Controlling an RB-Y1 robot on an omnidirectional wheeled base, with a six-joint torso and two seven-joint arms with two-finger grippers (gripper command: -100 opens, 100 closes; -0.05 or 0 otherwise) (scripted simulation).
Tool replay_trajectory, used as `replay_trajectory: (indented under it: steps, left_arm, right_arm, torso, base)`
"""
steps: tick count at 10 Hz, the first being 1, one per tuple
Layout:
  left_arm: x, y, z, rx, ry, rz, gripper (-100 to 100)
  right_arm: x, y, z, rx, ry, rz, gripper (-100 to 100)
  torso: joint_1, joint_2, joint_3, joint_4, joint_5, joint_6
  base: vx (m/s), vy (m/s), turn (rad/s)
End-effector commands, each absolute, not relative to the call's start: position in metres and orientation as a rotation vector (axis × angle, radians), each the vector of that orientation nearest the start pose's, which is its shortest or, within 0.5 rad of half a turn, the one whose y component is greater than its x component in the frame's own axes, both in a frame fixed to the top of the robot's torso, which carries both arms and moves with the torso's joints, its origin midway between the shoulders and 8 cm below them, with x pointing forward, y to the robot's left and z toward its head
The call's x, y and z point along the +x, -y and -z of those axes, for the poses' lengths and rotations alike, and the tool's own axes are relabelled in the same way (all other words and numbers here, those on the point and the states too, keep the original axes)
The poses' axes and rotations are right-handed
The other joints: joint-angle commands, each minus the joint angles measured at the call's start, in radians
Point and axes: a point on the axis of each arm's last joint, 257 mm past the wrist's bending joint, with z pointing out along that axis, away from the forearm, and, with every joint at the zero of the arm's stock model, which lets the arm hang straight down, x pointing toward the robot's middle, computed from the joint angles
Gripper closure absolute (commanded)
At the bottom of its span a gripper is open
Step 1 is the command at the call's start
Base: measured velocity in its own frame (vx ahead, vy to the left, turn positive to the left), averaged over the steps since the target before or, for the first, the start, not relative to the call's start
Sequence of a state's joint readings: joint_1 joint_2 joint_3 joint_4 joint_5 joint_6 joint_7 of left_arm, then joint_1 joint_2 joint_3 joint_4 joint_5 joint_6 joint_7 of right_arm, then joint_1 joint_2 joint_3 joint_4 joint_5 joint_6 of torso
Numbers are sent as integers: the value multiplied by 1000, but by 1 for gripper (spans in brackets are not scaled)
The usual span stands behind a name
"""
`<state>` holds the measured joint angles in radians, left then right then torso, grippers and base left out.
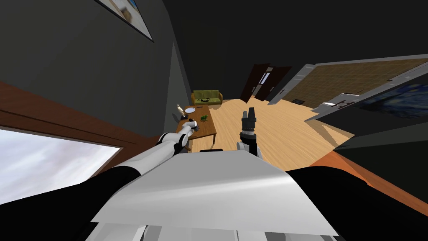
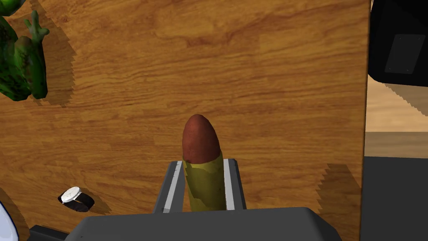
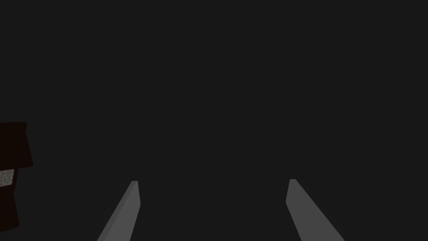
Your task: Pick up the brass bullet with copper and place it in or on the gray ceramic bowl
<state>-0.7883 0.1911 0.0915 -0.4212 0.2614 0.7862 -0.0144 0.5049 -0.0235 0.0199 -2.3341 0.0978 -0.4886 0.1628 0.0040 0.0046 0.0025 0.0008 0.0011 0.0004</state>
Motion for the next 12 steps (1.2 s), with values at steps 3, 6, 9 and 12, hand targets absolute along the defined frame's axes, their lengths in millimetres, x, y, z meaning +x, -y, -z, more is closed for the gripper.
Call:
replay_trajectory:
  steps: [3,6,9,12]
  left_arm:
    - [556,-235,432,-2043,-1990,500,100]
    - [560,-246,419,-2047,-1985,470,100]
    - [559,-260,413,-2063,-1967,427,100]
    - [556,-277,408,-2083,-1941,376,100]
  right_arm:
    - [337,257,-43,488,-692,-1114,0]
    - [337,257,-43,488,-692,-1114,0]
    - [337,257,-43,488,-692,-1114,0]
    - [337,257,-43,488,-692,-1114,0]
  torso:
    - [-1,-2,-2,-1,0,-1]
    - [5,1,1,0,1,-2]
    - [3,-6,-4,-2,0,-3]
    - [2,-7,-4,-2,0,-3]
  base:
    - [-66,43,-6]
    - [-89,87,20]
    - [8,48,59]
    - [11,35,47]
